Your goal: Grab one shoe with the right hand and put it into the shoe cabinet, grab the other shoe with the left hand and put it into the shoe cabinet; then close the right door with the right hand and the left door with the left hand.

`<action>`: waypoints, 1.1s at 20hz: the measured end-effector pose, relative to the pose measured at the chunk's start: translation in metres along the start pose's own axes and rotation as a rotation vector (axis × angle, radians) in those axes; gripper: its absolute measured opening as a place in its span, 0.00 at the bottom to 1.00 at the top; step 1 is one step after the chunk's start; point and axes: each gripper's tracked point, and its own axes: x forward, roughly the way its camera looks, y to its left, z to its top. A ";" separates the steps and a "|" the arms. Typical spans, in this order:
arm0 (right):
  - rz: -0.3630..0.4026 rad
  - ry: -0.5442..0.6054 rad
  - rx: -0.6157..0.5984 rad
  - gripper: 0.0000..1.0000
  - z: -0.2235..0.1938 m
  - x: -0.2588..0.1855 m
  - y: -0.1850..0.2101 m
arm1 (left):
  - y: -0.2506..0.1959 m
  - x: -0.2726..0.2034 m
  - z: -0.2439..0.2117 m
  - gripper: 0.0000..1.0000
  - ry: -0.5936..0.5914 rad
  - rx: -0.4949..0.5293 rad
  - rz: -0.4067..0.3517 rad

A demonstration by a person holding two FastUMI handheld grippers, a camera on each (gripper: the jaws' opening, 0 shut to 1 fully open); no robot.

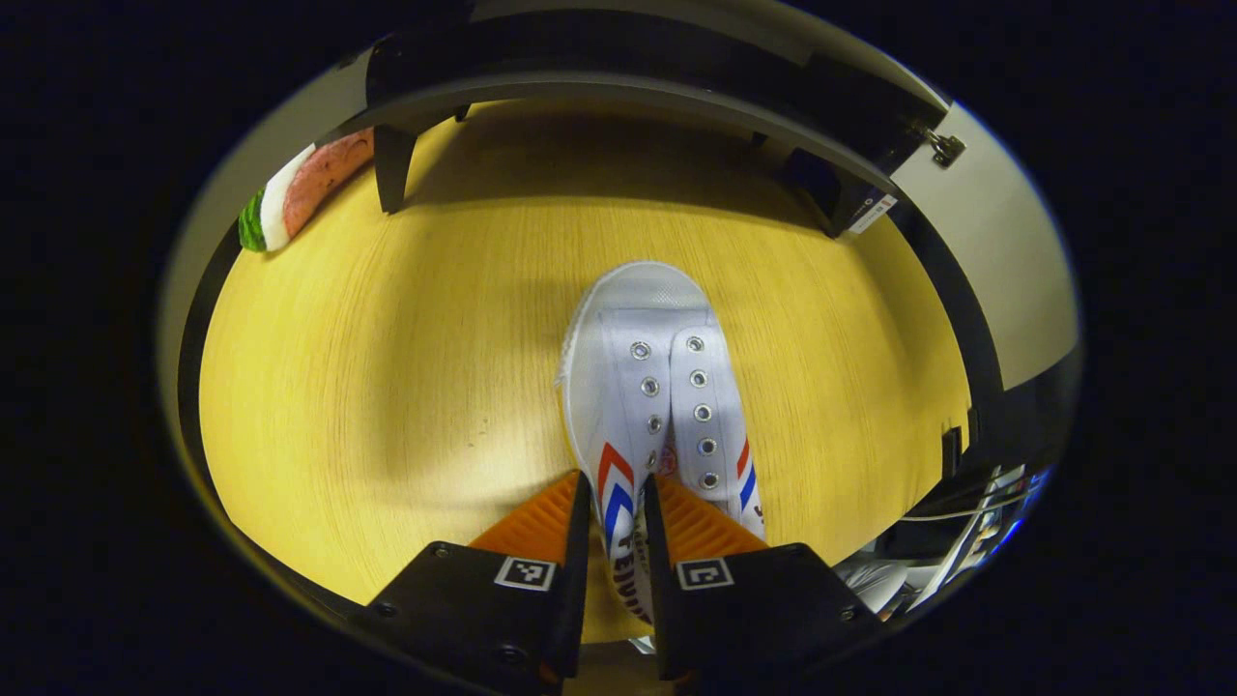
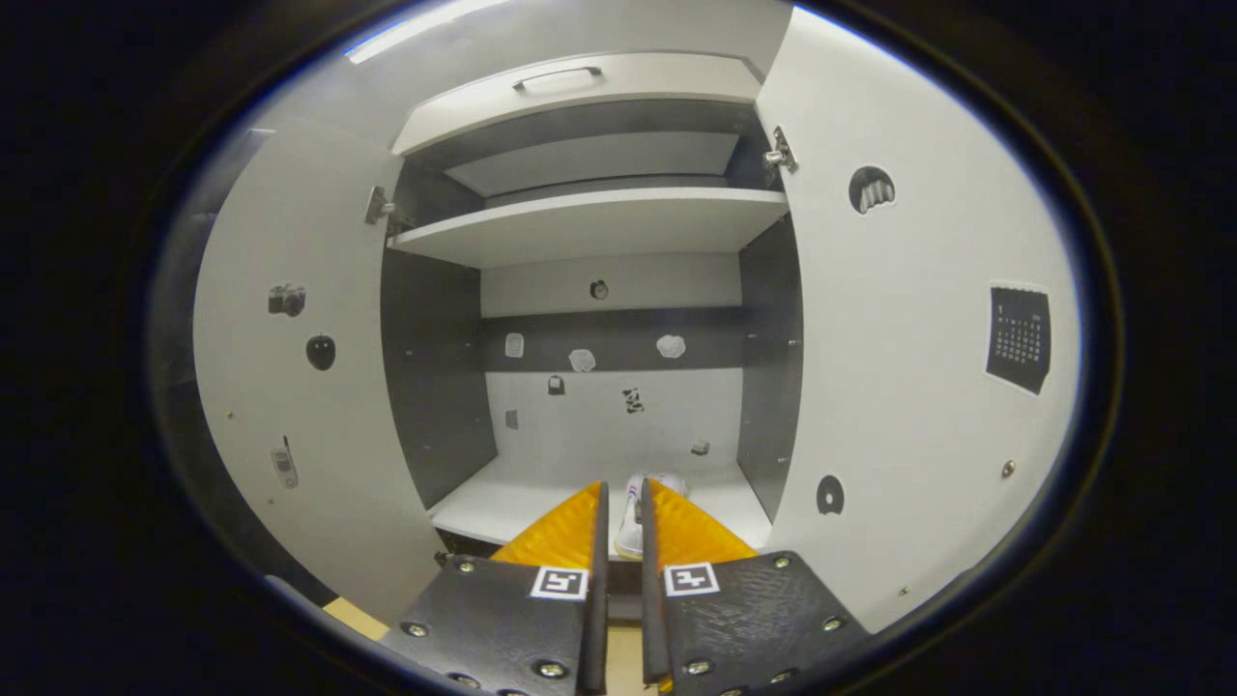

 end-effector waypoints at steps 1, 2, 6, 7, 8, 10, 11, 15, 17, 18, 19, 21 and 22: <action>0.003 0.001 -0.001 0.15 0.000 0.000 0.001 | 0.000 -0.002 0.001 0.29 -0.002 -0.018 -0.009; 0.003 -0.001 -0.004 0.15 0.000 0.000 0.002 | 0.002 -0.003 0.003 0.22 -0.004 -0.031 -0.014; 0.005 0.005 -0.008 0.14 -0.003 -0.002 0.004 | 0.005 -0.008 0.005 0.01 -0.017 -0.013 -0.006; 0.006 0.005 -0.007 0.14 -0.003 -0.003 0.004 | 0.006 -0.012 0.008 0.01 -0.024 0.003 0.002; 0.005 0.004 -0.008 0.14 -0.003 -0.004 0.004 | 0.005 -0.016 0.016 0.01 -0.043 0.015 -0.001; 0.001 -0.001 -0.006 0.15 -0.002 -0.005 0.003 | -0.002 -0.038 0.034 0.01 -0.094 0.021 -0.024; 0.001 -0.004 -0.003 0.15 -0.001 -0.007 0.002 | -0.008 -0.054 0.044 0.01 -0.123 0.022 -0.035; 0.003 -0.016 0.009 0.14 0.001 -0.011 0.003 | -0.019 -0.122 0.096 0.01 -0.284 0.040 -0.056; 0.003 -0.022 0.013 0.14 0.002 -0.014 0.003 | -0.024 -0.158 0.125 0.01 -0.374 0.036 -0.075; 0.003 -0.025 0.016 0.14 0.003 -0.016 0.003 | -0.022 -0.177 0.139 0.01 -0.418 0.039 -0.083; 0.004 -0.027 0.022 0.14 0.003 -0.016 0.003 | -0.023 -0.195 0.151 0.01 -0.456 0.042 -0.088; 0.006 -0.031 0.033 0.14 0.004 -0.019 0.003 | -0.022 -0.231 0.178 0.01 -0.542 0.053 -0.099; 0.007 -0.033 0.037 0.15 0.004 -0.019 0.004 | -0.027 -0.244 0.197 0.01 -0.579 0.064 -0.106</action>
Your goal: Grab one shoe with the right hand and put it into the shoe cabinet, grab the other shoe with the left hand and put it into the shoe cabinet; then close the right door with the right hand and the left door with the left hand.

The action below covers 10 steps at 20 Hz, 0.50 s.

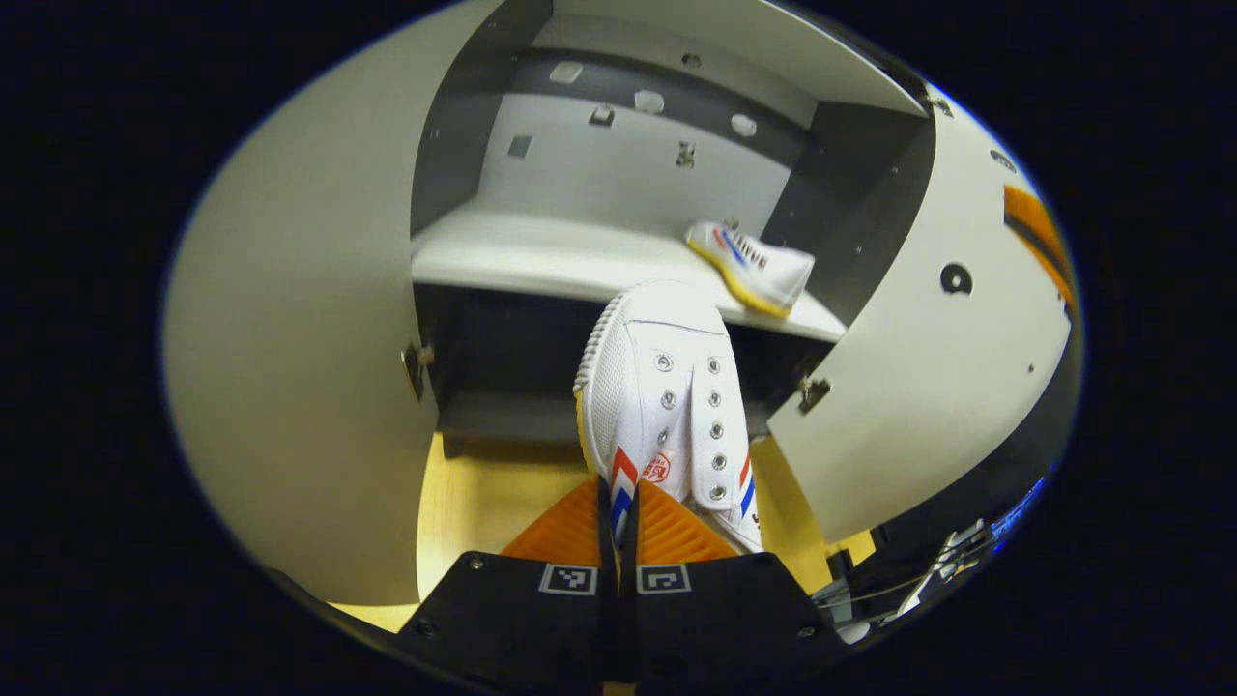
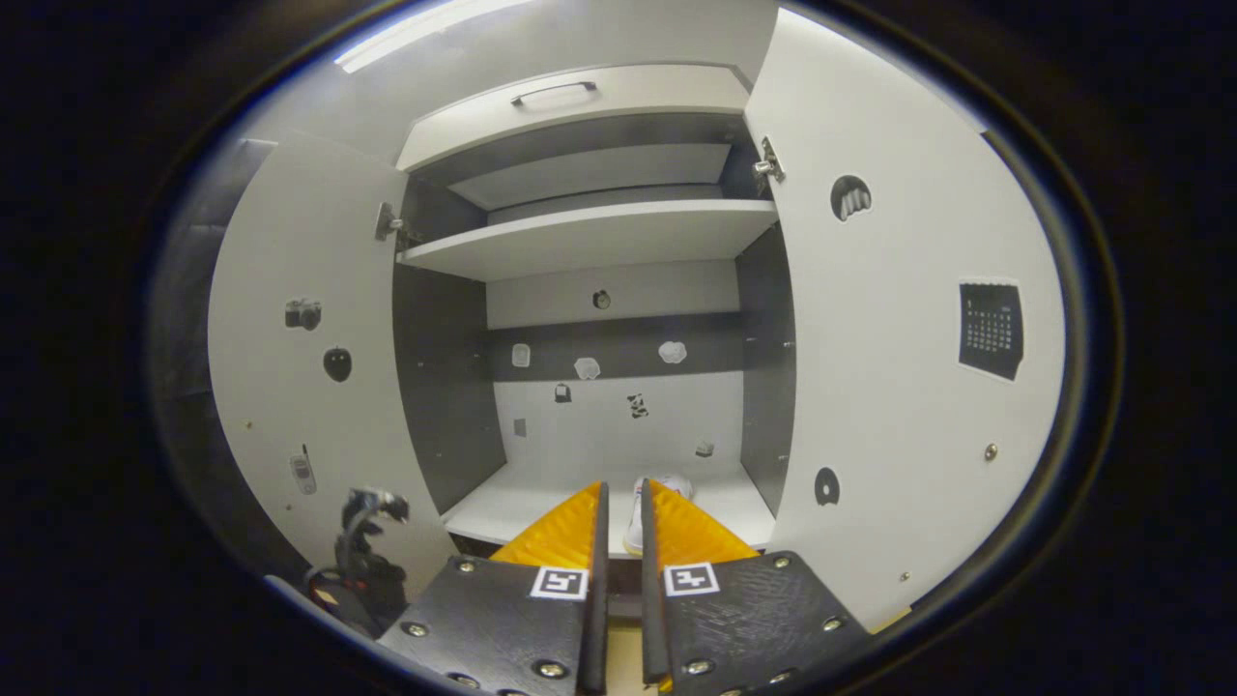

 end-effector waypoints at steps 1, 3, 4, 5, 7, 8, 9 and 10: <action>0.001 -0.001 0.004 0.15 0.000 -0.001 -0.001 | -0.004 -0.003 0.018 0.00 -0.033 0.005 -0.010; 0.005 -0.003 0.016 0.15 0.000 -0.003 0.001 | -0.010 0.002 0.057 0.00 -0.099 0.019 -0.022; 0.007 -0.003 0.023 0.14 0.000 -0.004 0.002 | -0.009 0.004 0.075 0.00 -0.130 0.025 -0.021; 0.007 -0.001 0.028 0.15 -0.002 -0.006 0.002 | -0.007 0.007 0.091 0.00 -0.154 0.029 -0.015; 0.009 0.005 0.039 0.15 -0.005 -0.008 0.003 | -0.006 0.015 0.118 0.00 -0.196 0.029 -0.011; 0.013 0.006 0.046 0.15 -0.007 -0.009 0.004 | -0.005 0.019 0.129 0.00 -0.204 0.024 -0.007; 0.015 0.010 0.053 0.15 -0.008 -0.011 0.005 | -0.005 0.026 0.142 0.00 -0.211 0.019 -0.002; 0.016 0.013 0.058 0.15 -0.011 -0.011 0.005 | -0.004 0.035 0.151 0.00 -0.221 0.015 0.003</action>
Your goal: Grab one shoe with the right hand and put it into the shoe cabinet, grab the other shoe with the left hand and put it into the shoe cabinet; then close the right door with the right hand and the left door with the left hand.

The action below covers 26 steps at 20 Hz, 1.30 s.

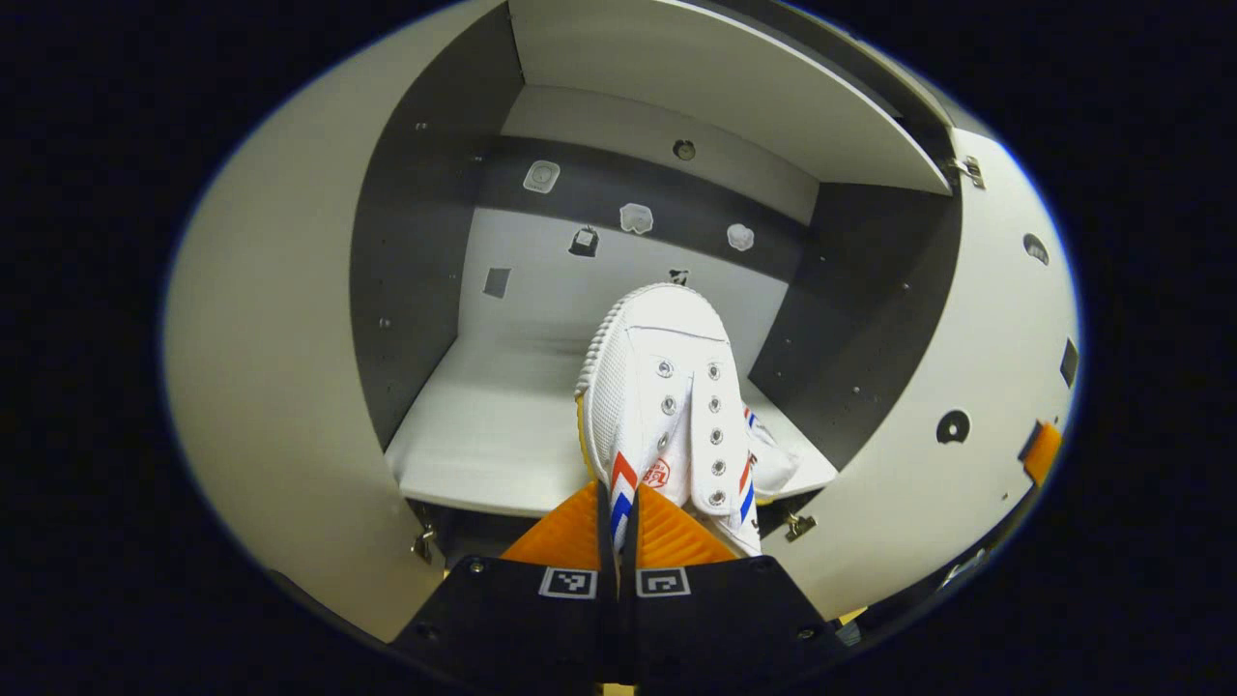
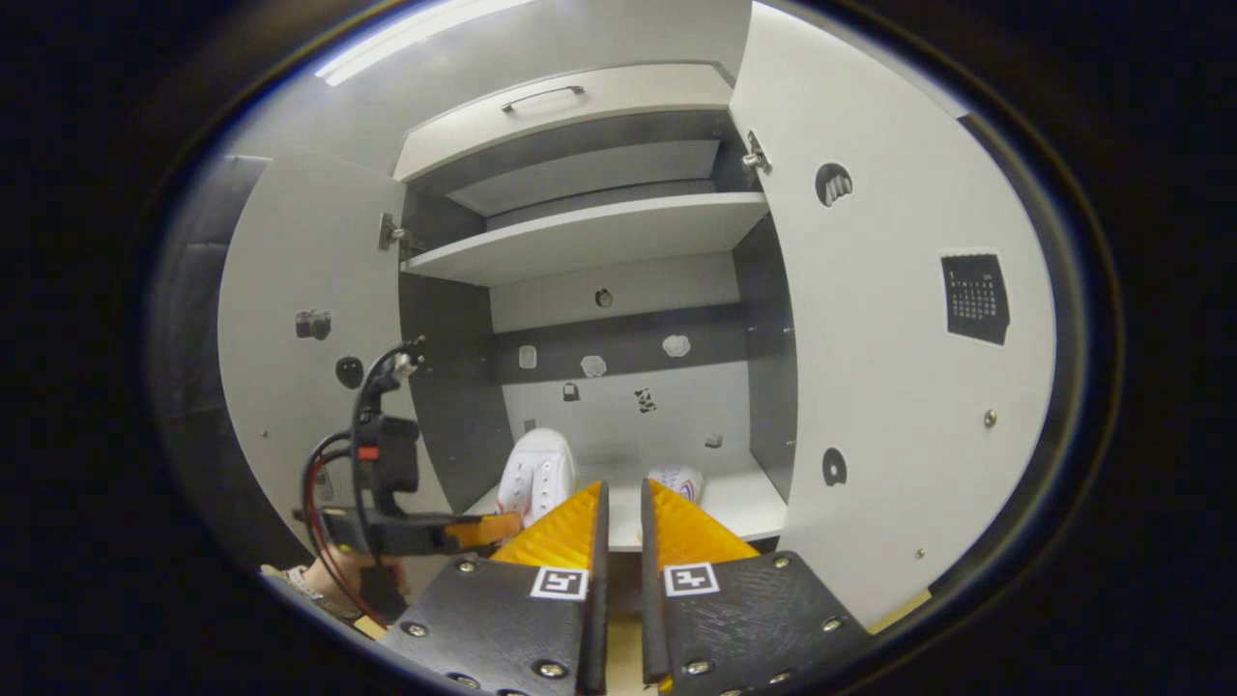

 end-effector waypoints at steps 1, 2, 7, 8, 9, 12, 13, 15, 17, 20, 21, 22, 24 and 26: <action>-0.002 0.003 0.005 0.14 -0.002 0.000 0.000 | 0.000 0.010 0.009 0.01 -0.007 -0.004 0.005; -0.004 0.008 0.011 0.14 -0.005 0.000 0.000 | 0.000 0.021 0.018 0.00 -0.016 -0.005 0.007; -0.019 0.032 0.041 0.14 -0.017 0.003 -0.003 | 0.011 0.070 0.038 0.01 0.011 0.018 0.041; -0.025 0.036 0.046 0.14 -0.018 0.003 -0.004 | 0.014 0.079 0.038 0.01 0.020 0.023 0.049; -0.031 0.038 0.049 0.14 -0.020 0.003 -0.007 | 0.017 0.086 0.039 0.01 0.028 0.027 0.056; -0.049 0.042 0.056 0.14 -0.022 0.007 -0.013 | 0.024 0.104 0.032 0.00 0.067 0.031 0.066; -0.052 0.043 0.060 0.14 -0.023 0.007 -0.014 | 0.025 0.108 0.030 0.00 0.076 0.026 0.064; -0.057 0.044 0.064 0.14 -0.024 0.009 -0.015 | 0.030 0.116 0.023 0.00 0.103 0.036 0.076; -0.060 0.047 0.062 0.14 -0.025 0.010 -0.016 | 0.037 0.122 0.016 0.00 0.134 0.044 0.106; -0.067 0.047 0.057 0.14 -0.024 0.011 -0.019 | 0.044 0.127 0.008 0.01 0.159 0.018 0.133; -0.070 0.046 0.056 0.14 -0.024 0.011 -0.021 | 0.048 0.128 0.004 0.01 0.172 0.021 0.147; -0.073 0.045 0.056 0.14 -0.024 0.011 -0.022 | 0.052 0.128 0.000 0.03 0.189 0.028 0.165; -0.079 0.041 0.057 0.15 -0.023 0.011 -0.025 | 0.056 0.127 -0.006 0.05 0.201 0.032 0.187; -0.082 0.040 0.058 0.14 -0.022 0.011 -0.027 | 0.047 0.122 -0.001 0.09 0.181 0.034 0.151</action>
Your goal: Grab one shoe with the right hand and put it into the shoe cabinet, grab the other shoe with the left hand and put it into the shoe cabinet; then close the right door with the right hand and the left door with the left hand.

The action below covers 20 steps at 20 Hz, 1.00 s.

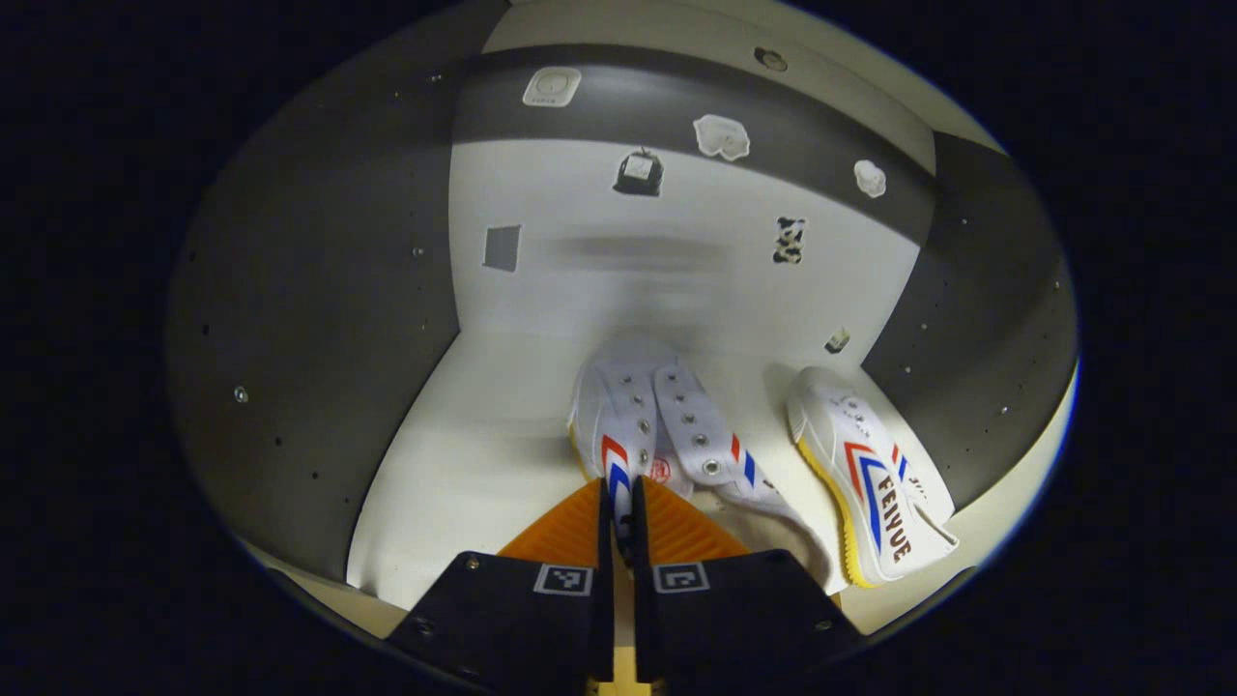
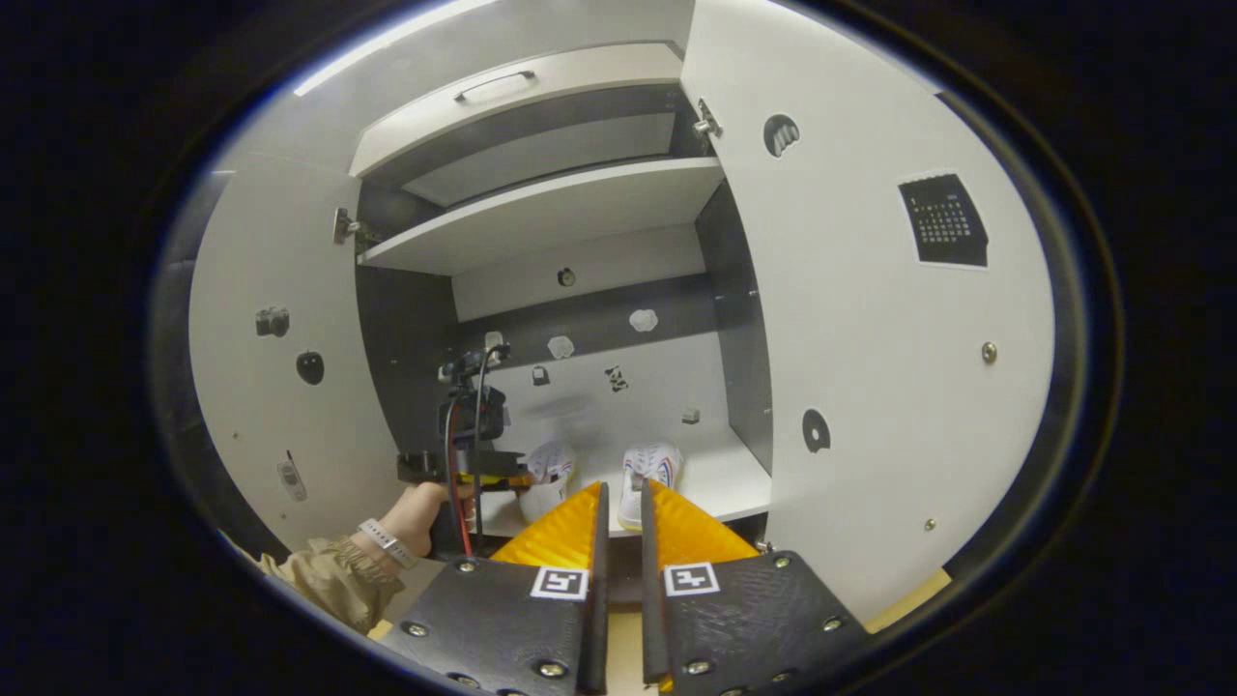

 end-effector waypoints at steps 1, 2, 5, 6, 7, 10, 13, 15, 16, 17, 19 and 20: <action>0.001 -0.001 0.000 0.14 0.000 0.000 0.000 | 0.000 -0.002 0.004 0.11 -0.015 0.019 0.007; 0.001 -0.005 -0.001 0.14 0.001 -0.001 -0.001 | 0.002 -0.007 0.009 0.29 -0.038 0.048 0.019; 0.003 -0.026 -0.008 0.15 0.007 -0.007 0.000 | -0.009 -0.035 0.024 0.54 -0.115 0.076 0.003; 0.004 -0.036 -0.011 0.15 0.010 -0.010 0.000 | -0.014 -0.048 0.029 0.47 -0.147 0.074 -0.013; 0.009 -0.047 -0.014 0.15 0.012 -0.015 0.000 | -0.020 -0.063 0.035 0.47 -0.184 0.079 -0.025; -0.001 -0.086 -0.023 0.15 0.022 -0.033 -0.007 | -0.040 -0.114 0.053 0.60 -0.304 0.124 -0.069; -0.025 -0.122 -0.033 0.36 0.031 -0.054 -0.019 | -0.067 -0.164 0.069 0.52 -0.431 0.165 -0.124; -0.045 -0.145 -0.036 0.38 0.038 -0.072 -0.027 | -0.085 -0.195 0.076 0.53 -0.496 0.196 -0.160; -0.054 -0.157 -0.032 0.42 0.042 -0.081 -0.031 | -0.094 -0.209 0.078 0.58 -0.523 0.210 -0.177; -0.068 -0.171 -0.031 0.51 0.046 -0.091 -0.039 | -0.103 -0.220 0.079 0.58 -0.542 0.221 -0.196; -0.102 -0.189 -0.042 0.57 0.052 -0.108 -0.053 | -0.132 -0.232 0.079 0.70 -0.560 0.230 -0.247; -0.124 -0.193 -0.052 0.65 0.053 -0.116 -0.062 | -0.140 -0.239 0.078 0.79 -0.566 0.225 -0.270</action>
